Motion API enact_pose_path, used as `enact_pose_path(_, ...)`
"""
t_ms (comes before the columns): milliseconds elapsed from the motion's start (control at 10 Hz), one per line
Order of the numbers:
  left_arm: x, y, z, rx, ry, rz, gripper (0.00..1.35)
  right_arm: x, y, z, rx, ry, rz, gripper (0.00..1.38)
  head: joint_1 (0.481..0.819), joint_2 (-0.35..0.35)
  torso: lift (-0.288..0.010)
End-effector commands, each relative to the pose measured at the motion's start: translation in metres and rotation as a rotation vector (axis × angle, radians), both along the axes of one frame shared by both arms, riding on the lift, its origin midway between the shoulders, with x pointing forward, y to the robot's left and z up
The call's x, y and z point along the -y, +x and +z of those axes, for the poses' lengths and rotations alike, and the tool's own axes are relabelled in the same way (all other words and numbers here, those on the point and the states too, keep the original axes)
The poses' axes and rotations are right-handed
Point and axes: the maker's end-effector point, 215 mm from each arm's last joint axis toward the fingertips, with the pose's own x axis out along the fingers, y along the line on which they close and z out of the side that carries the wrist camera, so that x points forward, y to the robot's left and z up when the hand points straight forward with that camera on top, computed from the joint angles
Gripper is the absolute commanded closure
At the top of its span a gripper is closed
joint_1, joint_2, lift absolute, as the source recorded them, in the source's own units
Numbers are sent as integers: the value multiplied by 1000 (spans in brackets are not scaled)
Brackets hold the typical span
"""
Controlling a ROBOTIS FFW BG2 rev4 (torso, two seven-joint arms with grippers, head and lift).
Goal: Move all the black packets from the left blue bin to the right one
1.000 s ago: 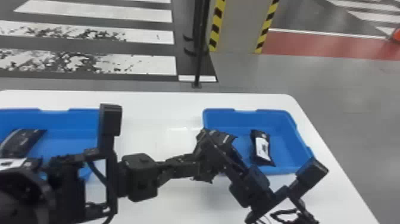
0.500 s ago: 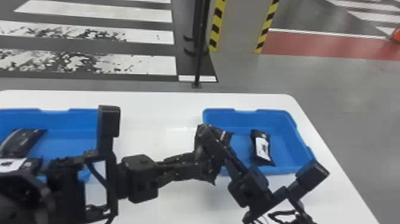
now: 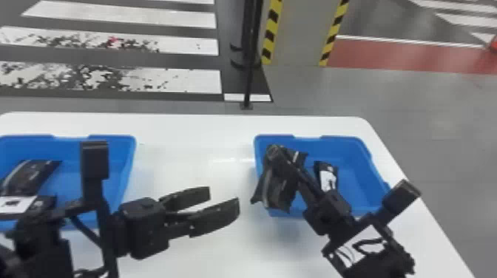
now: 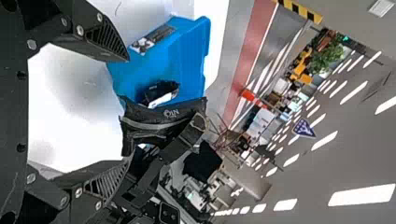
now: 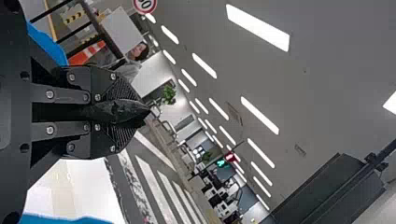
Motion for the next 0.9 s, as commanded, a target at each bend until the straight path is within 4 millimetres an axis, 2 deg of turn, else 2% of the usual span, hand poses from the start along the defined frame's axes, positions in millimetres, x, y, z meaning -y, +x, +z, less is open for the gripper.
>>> enact_pose_path(0,-25,3,0,3,15,55,140,17,19,-21,-43,-71,1,1274,695,-146,-185)
enact_pose_path(200,-61,11,-1,14,45,136,140,35,39,-51,-114,-140,-2,1273,695,-122,-185)
enact_pose_path(300,-77,14,-2,20,61,172,140,46,52,-59,-124,-176,-18,1271,695,-115,-185)
enact_pose_path(500,-103,22,2,38,89,227,140,75,76,-52,-103,-247,-68,1259,695,-94,-185)
enact_pose_path(600,-114,25,4,48,103,250,140,81,77,-51,-118,-231,-73,1075,695,-92,-185)
enact_pose_path(700,-131,31,5,60,127,286,140,81,73,-51,-121,-227,-70,582,695,-90,-185)
enact_pose_path(800,-158,38,6,79,172,341,139,78,64,-48,-107,-249,-74,153,695,-86,-185)
